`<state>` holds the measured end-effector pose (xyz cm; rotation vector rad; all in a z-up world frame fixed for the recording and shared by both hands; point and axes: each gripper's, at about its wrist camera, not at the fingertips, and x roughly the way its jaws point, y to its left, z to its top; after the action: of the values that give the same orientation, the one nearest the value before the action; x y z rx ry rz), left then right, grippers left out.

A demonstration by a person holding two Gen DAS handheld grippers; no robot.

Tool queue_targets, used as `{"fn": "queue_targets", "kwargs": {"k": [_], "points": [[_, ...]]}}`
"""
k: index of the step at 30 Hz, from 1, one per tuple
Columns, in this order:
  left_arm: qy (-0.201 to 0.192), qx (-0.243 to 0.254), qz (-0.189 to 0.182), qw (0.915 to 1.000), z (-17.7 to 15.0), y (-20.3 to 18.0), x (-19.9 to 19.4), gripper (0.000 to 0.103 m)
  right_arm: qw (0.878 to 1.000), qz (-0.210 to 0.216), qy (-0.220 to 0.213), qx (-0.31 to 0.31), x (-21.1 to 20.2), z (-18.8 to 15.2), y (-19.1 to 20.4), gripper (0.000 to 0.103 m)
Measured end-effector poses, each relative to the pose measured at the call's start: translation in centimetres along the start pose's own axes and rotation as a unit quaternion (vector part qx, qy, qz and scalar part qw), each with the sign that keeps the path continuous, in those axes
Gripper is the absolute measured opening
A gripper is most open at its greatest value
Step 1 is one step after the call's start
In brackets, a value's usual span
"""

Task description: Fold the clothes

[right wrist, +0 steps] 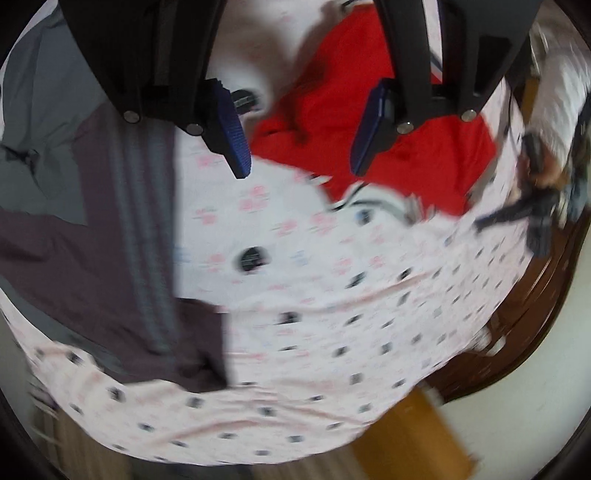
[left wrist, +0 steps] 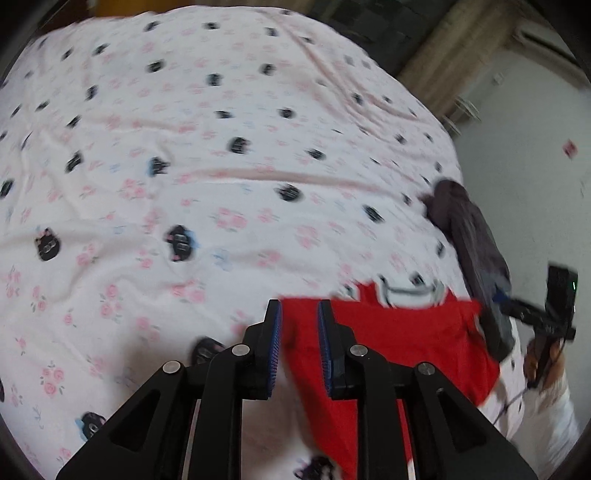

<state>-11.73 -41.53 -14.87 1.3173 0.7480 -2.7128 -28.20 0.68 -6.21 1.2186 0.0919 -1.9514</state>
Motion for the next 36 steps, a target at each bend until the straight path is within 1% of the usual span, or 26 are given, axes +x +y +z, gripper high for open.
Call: {"fn": "queue_targets", "kwargs": {"k": [1, 3, 4, 5, 8, 9, 12, 14, 19, 24, 30, 36], "points": [[0.007, 0.024, -0.006, 0.9997, -0.6, -1.3, 0.0, 0.017, 1.000, 0.005, 0.005, -0.016, 0.3, -0.4, 1.0, 0.058], [0.025, 0.057, -0.018, 0.9979, -1.8, -3.5, 0.6, 0.017, 0.999, 0.011, 0.015, -0.050, 1.0, -1.4, 3.0, 0.056], [0.036, 0.073, -0.026, 0.9964, -2.4, -4.6, 1.0, 0.017, 0.997, 0.014, 0.019, -0.068, 1.4, -1.8, 4.0, 0.053], [0.046, 0.083, -0.034, 0.9949, -2.9, -5.5, 1.5, 0.017, 0.996, 0.017, 0.026, -0.082, 1.9, -2.3, 4.9, 0.048], [0.077, 0.111, -0.052, 0.9894, -4.2, -7.9, 3.4, 0.017, 0.992, 0.030, 0.054, -0.109, 3.9, -3.6, 6.9, 0.041], [0.088, 0.120, -0.057, 0.9873, -4.6, -8.6, 4.1, 0.017, 0.991, 0.031, 0.061, -0.112, 4.5, -3.7, 7.2, 0.040], [0.107, 0.132, -0.055, 0.9839, -5.1, -9.7, 5.9, 0.017, 0.988, 0.035, 0.083, -0.124, 6.3, -4.3, 8.0, 0.039], [0.109, 0.129, -0.055, 0.9841, -4.9, -9.7, 6.4, 0.017, 0.986, 0.037, 0.095, -0.131, 7.5, -4.6, 8.5, 0.039], [0.111, 0.122, -0.055, 0.9847, -4.4, -9.3, 7.1, 0.017, 0.986, 0.037, 0.100, -0.131, 8.4, -3.5, 8.1, 0.039], [0.112, 0.122, -0.054, 0.9848, -4.2, -9.0, 7.3, 0.017, 0.986, 0.038, 0.105, -0.123, 9.2, -1.1, 7.3, 0.039], [0.113, 0.121, -0.053, 0.9848, -4.0, -8.9, 7.4, 0.017, 0.989, 0.027, 0.103, -0.106, 9.9, 2.3, 5.9, 0.039], [0.112, 0.118, -0.052, 0.9853, -3.9, -8.8, 7.6, 0.017, 0.989, 0.010, 0.109, -0.101, 11.2, 3.6, 5.3, 0.039]]}}
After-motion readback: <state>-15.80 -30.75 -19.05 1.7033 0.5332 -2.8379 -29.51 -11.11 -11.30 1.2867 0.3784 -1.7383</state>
